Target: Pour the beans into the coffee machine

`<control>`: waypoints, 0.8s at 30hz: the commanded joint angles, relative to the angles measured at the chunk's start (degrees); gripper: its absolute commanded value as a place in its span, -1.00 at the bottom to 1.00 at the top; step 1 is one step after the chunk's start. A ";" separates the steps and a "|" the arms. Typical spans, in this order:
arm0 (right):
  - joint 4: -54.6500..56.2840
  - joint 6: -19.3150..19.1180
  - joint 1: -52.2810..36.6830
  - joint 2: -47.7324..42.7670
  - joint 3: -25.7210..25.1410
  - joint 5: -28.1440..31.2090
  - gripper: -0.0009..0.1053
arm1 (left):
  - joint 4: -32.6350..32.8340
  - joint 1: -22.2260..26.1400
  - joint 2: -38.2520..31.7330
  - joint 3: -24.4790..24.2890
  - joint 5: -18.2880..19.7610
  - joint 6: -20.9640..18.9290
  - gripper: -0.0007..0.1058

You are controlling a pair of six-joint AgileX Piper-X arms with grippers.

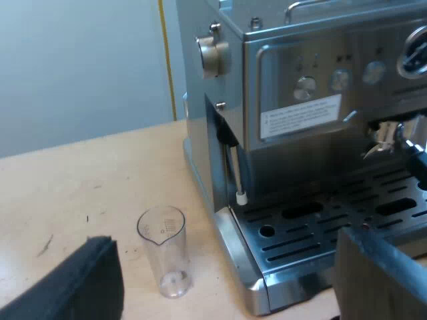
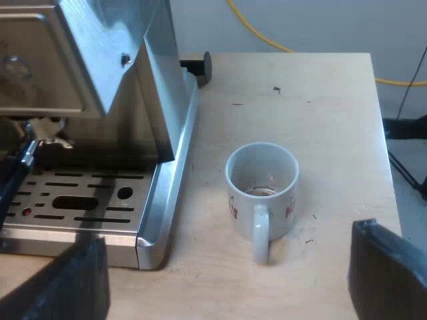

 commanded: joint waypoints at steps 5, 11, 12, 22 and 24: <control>4.52 -0.75 -0.21 -6.73 -0.53 -0.09 0.50 | 6.63 -0.27 -7.87 -0.38 -1.06 -0.59 0.27; 7.70 -0.55 -0.21 -11.43 -0.53 -0.09 0.50 | 12.52 -0.27 -15.29 -0.38 -1.06 -0.59 0.27; 8.28 -0.55 -0.21 -12.33 -0.53 -0.09 0.50 | 13.56 -0.27 -16.74 -0.38 -1.06 -0.59 0.27; 13.20 -0.55 -0.21 -19.80 -0.60 -0.97 0.50 | 22.52 -0.27 -16.51 -1.48 -0.63 -0.59 0.27; 13.74 -0.55 -0.21 -20.98 -0.60 -0.97 0.50 | 22.52 -0.27 -16.51 -1.48 -0.63 -0.59 0.27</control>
